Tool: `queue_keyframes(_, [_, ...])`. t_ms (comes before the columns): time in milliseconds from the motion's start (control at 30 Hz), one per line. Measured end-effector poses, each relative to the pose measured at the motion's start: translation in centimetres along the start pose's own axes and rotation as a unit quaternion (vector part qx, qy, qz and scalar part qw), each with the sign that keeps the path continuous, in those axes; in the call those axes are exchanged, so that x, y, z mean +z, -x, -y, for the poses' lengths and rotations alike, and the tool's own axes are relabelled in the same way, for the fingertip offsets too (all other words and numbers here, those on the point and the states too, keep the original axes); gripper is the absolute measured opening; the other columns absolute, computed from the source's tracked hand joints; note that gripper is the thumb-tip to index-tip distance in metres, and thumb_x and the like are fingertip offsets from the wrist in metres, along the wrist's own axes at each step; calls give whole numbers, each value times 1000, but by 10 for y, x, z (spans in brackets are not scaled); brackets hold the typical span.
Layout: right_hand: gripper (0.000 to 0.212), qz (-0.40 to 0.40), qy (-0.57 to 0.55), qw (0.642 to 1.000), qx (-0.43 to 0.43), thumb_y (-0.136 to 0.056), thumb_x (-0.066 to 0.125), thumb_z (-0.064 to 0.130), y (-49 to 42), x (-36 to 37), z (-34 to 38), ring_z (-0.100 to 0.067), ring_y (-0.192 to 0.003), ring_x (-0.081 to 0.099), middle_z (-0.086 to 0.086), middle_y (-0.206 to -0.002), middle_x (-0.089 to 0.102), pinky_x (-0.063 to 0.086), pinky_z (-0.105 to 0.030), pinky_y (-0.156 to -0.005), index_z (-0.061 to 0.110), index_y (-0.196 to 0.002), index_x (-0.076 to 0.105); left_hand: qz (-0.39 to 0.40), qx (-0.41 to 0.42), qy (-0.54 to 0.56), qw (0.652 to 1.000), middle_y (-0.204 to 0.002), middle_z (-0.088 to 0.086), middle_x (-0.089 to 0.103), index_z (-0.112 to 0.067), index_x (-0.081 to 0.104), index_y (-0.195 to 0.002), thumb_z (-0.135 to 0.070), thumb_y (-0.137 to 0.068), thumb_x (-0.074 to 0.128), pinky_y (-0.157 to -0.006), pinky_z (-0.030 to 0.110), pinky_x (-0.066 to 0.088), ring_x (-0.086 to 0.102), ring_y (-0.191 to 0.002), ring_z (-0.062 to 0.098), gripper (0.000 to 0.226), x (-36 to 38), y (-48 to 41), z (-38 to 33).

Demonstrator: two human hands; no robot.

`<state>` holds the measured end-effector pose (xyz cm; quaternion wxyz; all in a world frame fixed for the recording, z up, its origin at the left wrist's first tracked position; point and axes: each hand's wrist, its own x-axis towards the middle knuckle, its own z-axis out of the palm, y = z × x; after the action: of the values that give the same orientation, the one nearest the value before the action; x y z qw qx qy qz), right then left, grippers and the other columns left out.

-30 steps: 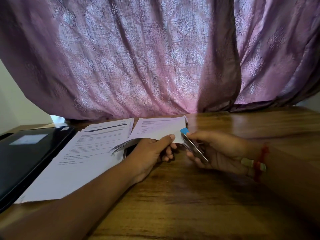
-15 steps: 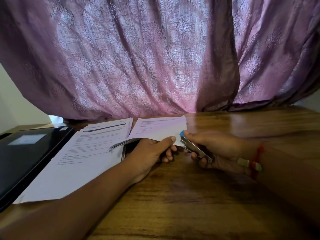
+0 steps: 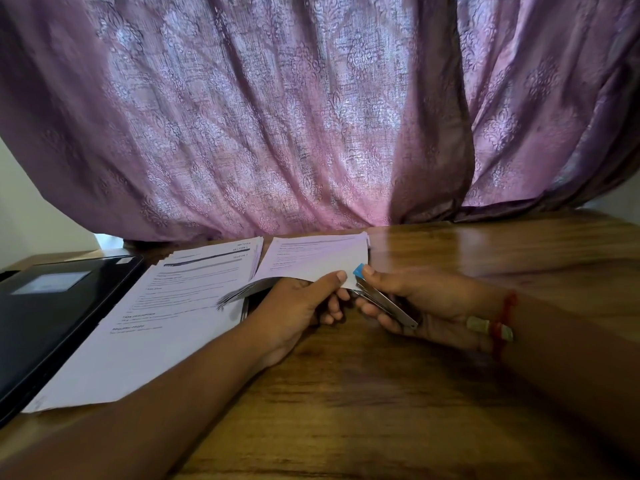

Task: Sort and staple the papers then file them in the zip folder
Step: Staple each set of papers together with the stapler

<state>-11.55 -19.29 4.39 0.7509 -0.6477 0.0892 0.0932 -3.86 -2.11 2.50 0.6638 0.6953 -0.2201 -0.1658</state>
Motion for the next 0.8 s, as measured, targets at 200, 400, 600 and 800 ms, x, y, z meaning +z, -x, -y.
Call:
queue_keyframes(200, [47, -1, 3, 1000, -4, -81, 68, 46, 0, -2, 0, -4, -70, 67, -1, -83, 72, 52, -15, -55, 7, -108, 69, 3, -4, 2, 1000, -62, 6, 62, -4, 73, -79, -28, -97, 65, -58, 20, 49, 59, -59, 13, 31, -1, 0, 1])
queue_keyframes(400, [44, -6, 18, 1000, -16, -75, 68, 47, -1, -2, 0, -3, -67, 65, 1, -78, 72, 50, -13, -54, 9, -97, 71, 9, -8, 5, 1000, -63, 6, 61, -4, 73, -80, -29, -97, 65, -57, 20, 50, 59, -59, 13, 31, -2, 0, 0])
queue_keyframes(600, [35, 5, 23, 999, -34, -83, 64, 44, -4, -2, -2, -2, -62, 61, 2, -73, 68, 48, -11, -52, 11, -87, 69, 18, -14, 11, 1000, -64, 6, 61, -3, 72, -83, -29, -97, 64, -59, 21, 49, 59, -61, 14, 31, -3, 0, 0])
queue_keyframes(800, [30, 8, 54, 998, -42, -90, 63, 39, -9, -6, -4, -4, -59, 55, -1, -72, 65, 47, -13, -53, 12, -77, 70, 24, -15, 23, 999, -64, 7, 61, -3, 72, -82, -28, -97, 64, -59, 22, 49, 60, -61, 14, 30, -3, 0, 0])
